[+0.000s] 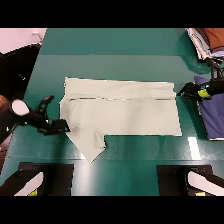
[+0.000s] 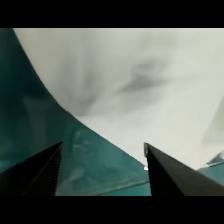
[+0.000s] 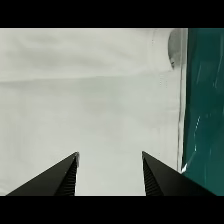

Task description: Fold the shirts.

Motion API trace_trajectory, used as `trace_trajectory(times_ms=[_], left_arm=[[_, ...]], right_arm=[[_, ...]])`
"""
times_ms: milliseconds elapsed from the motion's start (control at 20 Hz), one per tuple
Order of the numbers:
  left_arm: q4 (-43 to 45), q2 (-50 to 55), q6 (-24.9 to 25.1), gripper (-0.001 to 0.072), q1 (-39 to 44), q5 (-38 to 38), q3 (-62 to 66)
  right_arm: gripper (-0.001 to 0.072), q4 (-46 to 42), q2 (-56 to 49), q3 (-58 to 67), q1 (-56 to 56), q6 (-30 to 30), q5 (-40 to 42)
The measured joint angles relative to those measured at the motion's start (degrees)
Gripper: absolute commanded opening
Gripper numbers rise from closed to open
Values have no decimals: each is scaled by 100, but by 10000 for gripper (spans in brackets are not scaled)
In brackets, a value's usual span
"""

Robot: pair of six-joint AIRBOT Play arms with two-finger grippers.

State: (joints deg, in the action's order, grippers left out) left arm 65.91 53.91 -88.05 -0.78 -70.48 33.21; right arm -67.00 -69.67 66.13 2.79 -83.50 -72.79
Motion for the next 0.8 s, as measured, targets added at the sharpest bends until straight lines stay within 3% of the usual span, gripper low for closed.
trace_trajectory(times_ms=[450,500,550,600,800], left_arm=[[-1550,-356,61,594,7,901,-1309],[-1659,-358,72,398,7,1023,-1357],[-1661,-354,105,105,20,1189,-1399],[-1604,-350,140,36,9,1397,-1432],[-1703,-354,216,27,4,1606,-1329]], right_arm=[[446,-2,584,-120,0,-4,70],[446,-2,632,-125,0,-11,66],[446,-2,680,-125,0,-20,63],[446,-2,723,-125,7,-33,31],[446,-33,896,-195,291,-48,-271]])
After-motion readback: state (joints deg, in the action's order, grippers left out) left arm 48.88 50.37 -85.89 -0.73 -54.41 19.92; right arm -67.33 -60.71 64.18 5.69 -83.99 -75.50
